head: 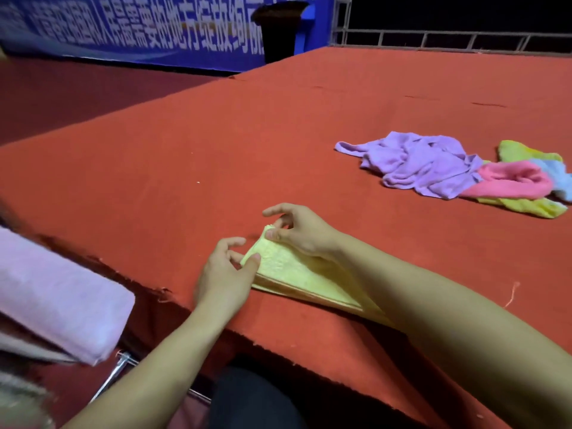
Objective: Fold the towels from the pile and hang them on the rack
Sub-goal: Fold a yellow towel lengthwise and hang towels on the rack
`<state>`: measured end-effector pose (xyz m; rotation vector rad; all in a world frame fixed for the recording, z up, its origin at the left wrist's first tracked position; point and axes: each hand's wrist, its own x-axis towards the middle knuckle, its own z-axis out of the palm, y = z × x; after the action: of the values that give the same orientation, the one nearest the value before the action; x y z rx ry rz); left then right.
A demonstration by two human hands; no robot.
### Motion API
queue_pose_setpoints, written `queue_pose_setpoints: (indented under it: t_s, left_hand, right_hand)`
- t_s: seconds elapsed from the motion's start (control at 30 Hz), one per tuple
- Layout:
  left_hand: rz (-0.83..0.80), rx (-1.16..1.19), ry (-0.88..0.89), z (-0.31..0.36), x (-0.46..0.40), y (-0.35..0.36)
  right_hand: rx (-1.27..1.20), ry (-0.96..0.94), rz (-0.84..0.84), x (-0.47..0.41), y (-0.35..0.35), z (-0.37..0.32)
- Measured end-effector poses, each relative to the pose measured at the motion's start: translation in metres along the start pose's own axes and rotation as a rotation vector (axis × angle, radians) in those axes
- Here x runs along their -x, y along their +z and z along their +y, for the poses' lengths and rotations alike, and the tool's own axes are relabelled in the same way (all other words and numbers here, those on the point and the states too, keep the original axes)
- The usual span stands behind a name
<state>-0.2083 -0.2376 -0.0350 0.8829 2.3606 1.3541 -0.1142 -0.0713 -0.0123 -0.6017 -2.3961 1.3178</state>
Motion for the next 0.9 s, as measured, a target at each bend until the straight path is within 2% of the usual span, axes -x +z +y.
queue_pose_setpoints:
  t_s: [0.1,0.2,0.33,0.43,0.5,0.63,0.77,0.83,0.9]
  left_hand:
    - [-0.005,-0.077,-0.032,-0.009,-0.007,-0.004]
    - [-0.031,-0.272,-0.003,-0.008,-0.005,-0.004]
    - [-0.011,-0.479,0.064,-0.005,0.001,-0.002]
    - [0.094,-0.531,0.225,0.003,0.007,0.003]
    - [0.100,-0.476,0.378,0.017,0.017,0.014]
    - [-0.098,-0.405,0.674,0.052,0.046,0.057]
    - [-0.355,-0.355,0.892,0.083,0.071,0.106]
    - [-0.491,-0.468,0.960,0.094,0.081,0.128]
    - [-0.639,-0.687,0.924,0.099,0.087,0.145]
  right_hand:
    - [0.049,0.026,-0.010,-0.010,0.011,0.002]
    - [0.195,0.037,-0.009,-0.012,0.018,0.006]
    - [0.366,-0.002,0.136,0.002,0.013,0.007]
    - [0.365,-0.034,0.268,0.032,-0.007,0.004]
    - [0.365,-0.025,0.351,0.061,-0.026,0.003]
    - [0.437,0.035,0.466,0.132,-0.065,0.011]
    - [0.635,0.156,0.436,0.196,-0.086,0.036]
    - [0.690,0.229,0.352,0.218,-0.088,0.051]
    - [0.739,0.309,0.255,0.234,-0.088,0.064]
